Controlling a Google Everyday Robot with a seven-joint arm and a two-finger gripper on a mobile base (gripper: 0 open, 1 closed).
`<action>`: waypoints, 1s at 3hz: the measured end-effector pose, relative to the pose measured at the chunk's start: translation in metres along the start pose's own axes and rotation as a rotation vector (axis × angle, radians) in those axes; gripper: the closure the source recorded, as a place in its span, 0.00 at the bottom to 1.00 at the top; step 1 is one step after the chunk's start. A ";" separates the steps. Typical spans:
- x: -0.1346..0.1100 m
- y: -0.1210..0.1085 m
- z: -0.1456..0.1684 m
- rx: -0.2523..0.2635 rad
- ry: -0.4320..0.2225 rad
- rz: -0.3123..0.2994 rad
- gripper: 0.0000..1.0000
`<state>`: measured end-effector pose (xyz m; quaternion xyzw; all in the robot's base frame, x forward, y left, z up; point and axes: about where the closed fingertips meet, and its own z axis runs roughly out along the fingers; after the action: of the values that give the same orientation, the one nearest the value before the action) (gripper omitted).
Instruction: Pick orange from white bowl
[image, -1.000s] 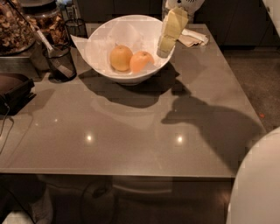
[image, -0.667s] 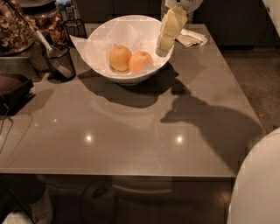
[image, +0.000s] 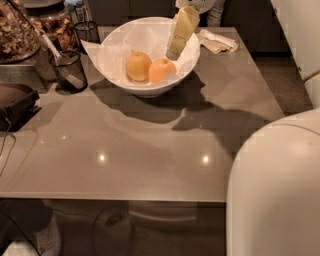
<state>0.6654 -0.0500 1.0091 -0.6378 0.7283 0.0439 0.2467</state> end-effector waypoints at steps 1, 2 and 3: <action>-0.003 -0.008 0.014 -0.016 -0.004 0.000 0.21; -0.002 -0.013 0.029 -0.038 -0.008 0.008 0.22; 0.001 -0.017 0.042 -0.056 -0.006 0.022 0.19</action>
Offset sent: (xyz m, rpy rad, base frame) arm 0.0204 -0.0003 -0.0284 -0.0135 0.1179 0.0246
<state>0.6941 -0.0382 0.9767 -0.6360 0.7333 0.0688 0.2303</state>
